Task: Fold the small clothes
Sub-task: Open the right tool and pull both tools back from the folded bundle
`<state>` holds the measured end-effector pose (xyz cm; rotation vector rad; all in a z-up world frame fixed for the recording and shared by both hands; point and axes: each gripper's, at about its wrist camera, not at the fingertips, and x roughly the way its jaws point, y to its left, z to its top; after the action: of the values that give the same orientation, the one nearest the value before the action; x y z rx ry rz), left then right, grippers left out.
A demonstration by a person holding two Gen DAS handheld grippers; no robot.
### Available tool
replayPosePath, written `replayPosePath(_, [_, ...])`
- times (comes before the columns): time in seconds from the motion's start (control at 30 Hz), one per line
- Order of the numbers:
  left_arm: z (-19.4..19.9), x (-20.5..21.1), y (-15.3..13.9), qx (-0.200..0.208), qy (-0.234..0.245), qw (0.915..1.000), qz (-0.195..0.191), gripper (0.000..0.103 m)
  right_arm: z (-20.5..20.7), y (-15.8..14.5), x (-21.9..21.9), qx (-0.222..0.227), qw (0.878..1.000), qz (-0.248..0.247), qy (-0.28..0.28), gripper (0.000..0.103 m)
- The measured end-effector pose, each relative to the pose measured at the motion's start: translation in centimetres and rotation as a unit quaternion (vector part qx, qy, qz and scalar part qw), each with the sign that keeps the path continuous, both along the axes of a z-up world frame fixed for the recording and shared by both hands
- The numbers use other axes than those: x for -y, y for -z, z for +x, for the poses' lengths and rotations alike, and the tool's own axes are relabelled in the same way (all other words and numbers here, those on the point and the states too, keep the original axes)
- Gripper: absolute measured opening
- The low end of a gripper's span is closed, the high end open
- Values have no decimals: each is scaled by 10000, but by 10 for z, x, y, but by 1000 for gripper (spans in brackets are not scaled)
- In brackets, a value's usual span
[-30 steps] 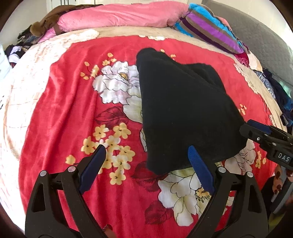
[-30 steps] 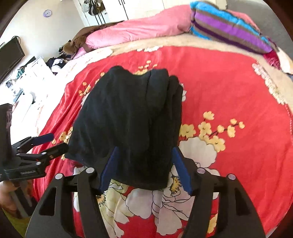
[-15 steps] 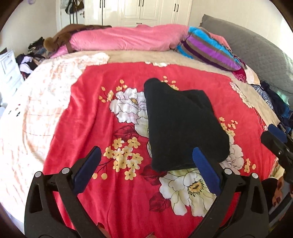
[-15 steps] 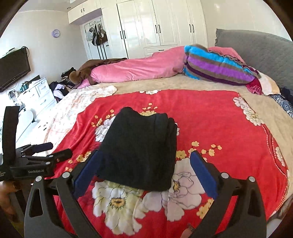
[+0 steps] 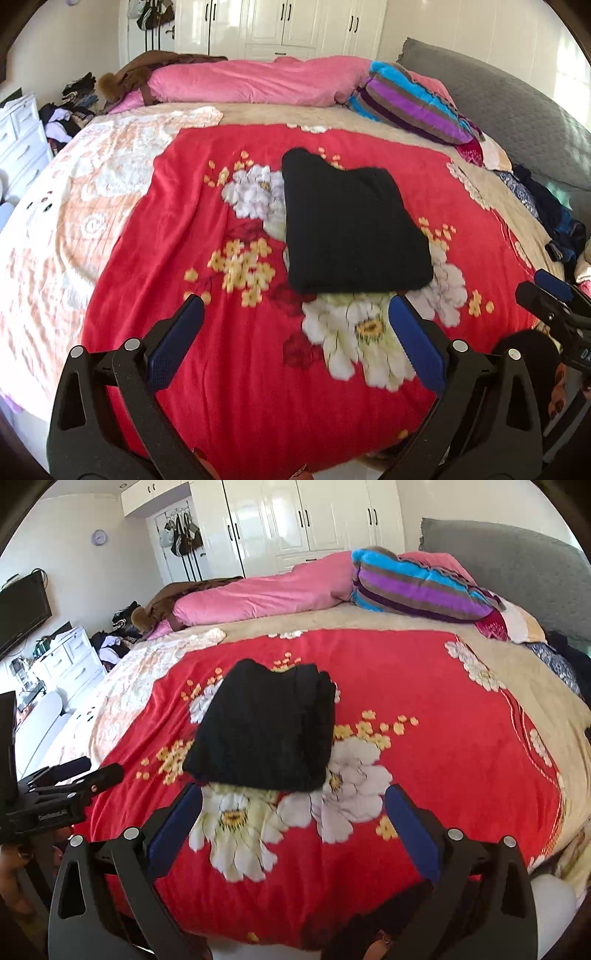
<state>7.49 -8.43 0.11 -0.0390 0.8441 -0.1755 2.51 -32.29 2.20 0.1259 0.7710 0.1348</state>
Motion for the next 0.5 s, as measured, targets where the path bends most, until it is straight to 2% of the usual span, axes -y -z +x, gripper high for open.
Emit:
replayPosePath(0.3, [-17,-7,17,-316,-48,9994,109,94,-10,21,-9,-326,9994,-114,-73,99])
replayPosePath(0.5, [-18,-9,16,-312,-118,9994,128,94,-12,19,-8,-261,9996,-106,-70,99])
